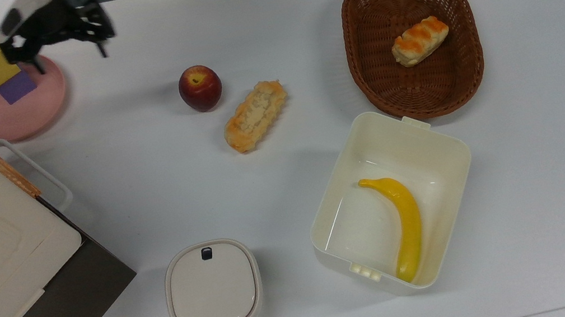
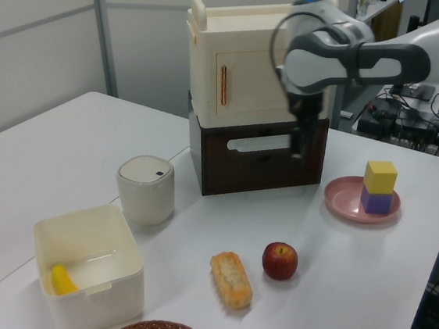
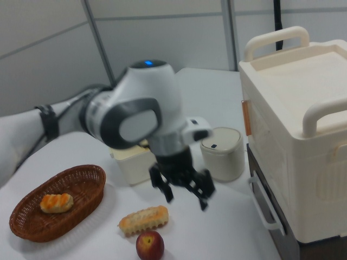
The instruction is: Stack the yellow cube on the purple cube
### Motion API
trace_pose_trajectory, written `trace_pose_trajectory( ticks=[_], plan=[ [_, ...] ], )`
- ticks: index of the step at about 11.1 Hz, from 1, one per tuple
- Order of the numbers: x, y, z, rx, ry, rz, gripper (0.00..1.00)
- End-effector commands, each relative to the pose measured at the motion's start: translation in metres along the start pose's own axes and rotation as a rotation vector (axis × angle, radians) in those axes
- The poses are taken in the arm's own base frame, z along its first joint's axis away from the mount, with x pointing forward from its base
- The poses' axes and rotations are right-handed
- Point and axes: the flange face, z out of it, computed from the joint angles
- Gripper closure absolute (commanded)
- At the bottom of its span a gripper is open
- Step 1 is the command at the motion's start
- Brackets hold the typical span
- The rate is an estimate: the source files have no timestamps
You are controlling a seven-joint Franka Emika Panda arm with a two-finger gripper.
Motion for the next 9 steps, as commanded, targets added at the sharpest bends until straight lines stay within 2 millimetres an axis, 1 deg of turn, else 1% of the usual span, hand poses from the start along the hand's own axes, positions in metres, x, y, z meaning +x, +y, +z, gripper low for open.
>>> trace_pose_trajectory(
  ticks=[1, 2, 3, 4, 5, 7, 8, 9],
  plan=[
    [0.012, -0.074, -0.044, -0.009, 0.042, 0.108, 0.00],
    [0.017, -0.102, -0.050, -0.001, 0.042, 0.146, 0.00],
    [0.018, -0.124, -0.059, 0.014, 0.049, 0.201, 0.00],
    [0.017, -0.141, -0.066, 0.018, 0.047, 0.231, 0.00],
    [0.015, -0.152, -0.070, 0.016, 0.039, 0.221, 0.00],
    [0.010, -0.158, -0.080, 0.041, 0.047, 0.222, 0.00],
    [0.004, -0.163, -0.087, 0.060, 0.045, 0.219, 0.00],
    [0.000, -0.163, -0.089, 0.061, 0.033, 0.217, 0.00]
  ],
)
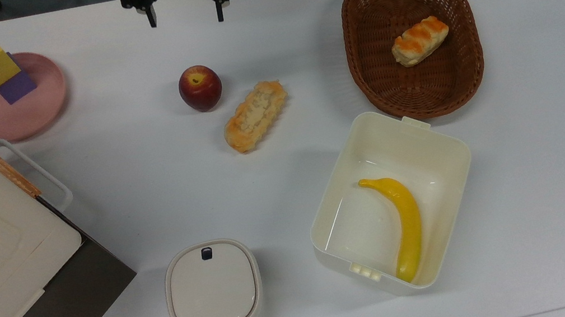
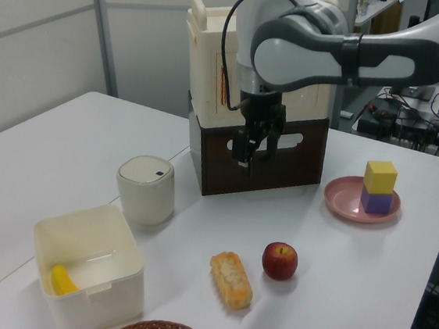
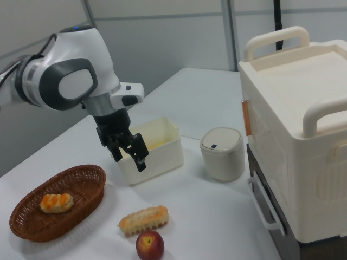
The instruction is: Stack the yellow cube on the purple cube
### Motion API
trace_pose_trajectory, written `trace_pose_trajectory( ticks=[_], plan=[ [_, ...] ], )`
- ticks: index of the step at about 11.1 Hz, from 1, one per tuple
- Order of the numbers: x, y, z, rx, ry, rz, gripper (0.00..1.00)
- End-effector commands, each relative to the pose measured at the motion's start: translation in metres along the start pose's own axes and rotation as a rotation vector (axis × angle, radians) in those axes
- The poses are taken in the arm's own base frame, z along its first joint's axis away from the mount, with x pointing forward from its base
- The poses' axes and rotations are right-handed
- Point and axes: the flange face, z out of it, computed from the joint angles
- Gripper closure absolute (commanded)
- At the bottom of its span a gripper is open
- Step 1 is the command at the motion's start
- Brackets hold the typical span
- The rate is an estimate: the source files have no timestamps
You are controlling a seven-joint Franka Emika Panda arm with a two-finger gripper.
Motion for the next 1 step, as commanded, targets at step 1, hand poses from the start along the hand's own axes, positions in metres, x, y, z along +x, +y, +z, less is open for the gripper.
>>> trace_pose_trajectory(
  ticks=[1],
  plan=[
    [-0.0198, -0.0005, -0.0180, 0.029, -0.021, 0.007, 0.00]
  ],
)
